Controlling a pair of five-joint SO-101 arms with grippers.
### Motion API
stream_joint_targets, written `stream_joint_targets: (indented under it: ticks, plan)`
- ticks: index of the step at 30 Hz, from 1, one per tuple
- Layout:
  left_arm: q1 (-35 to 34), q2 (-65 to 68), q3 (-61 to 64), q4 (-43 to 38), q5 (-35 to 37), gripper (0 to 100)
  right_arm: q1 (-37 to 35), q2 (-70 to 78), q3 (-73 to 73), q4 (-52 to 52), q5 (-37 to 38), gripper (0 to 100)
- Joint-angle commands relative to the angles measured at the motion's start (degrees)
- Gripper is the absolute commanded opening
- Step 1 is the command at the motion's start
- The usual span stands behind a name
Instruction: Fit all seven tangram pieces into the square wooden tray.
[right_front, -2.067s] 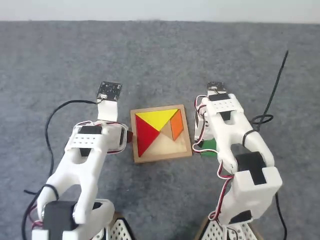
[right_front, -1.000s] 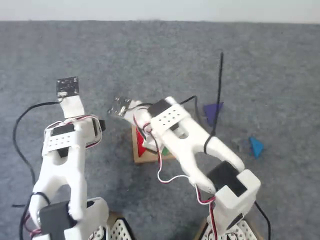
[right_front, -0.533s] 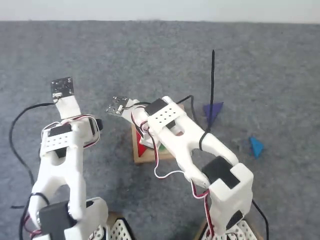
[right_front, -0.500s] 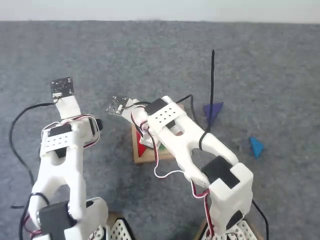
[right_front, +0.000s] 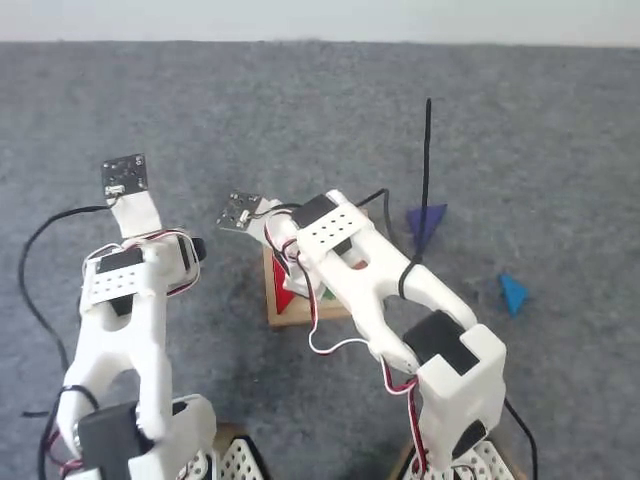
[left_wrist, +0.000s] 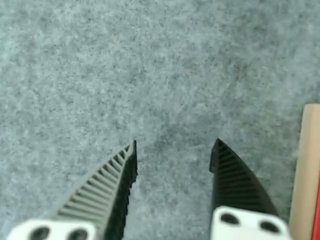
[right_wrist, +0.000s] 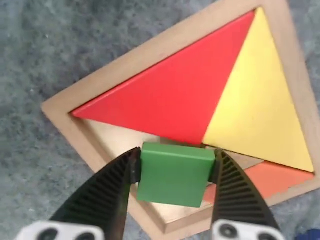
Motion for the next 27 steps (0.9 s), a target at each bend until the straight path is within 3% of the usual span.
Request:
stream_joint_targets:
  ticks: [1, 7, 10, 17, 23, 27]
  plan:
    - [0.0, -2.1, -2.2, -1.1, 0.7, 24, -1.4, -4.0, -3.7, 3.0, 0.2, 19.4]
    - [0.0, -2.0, -2.2, -1.1, 0.7, 24, -1.4, -5.9, -3.5, 3.0, 0.1, 32.3]
    - [0.0, -2.0, -2.2, -1.1, 0.7, 24, -1.4, -5.9, -3.6, 2.9, 0.2, 33.1]
    - [0.1, -2.0, -2.2, -1.1, 0.6, 24, 0.0, -8.0, -3.3, 3.3, 0.2, 20.8]
    - [0.2, -2.0, -2.2, -1.1, 0.6, 24, 8.2, -13.0, -3.3, 0.3, -2.8, 15.1]
    - [1.3, -2.0, -1.8, -1.1, 0.6, 24, 12.3, -12.1, -1.1, -4.4, -5.9, 3.1]
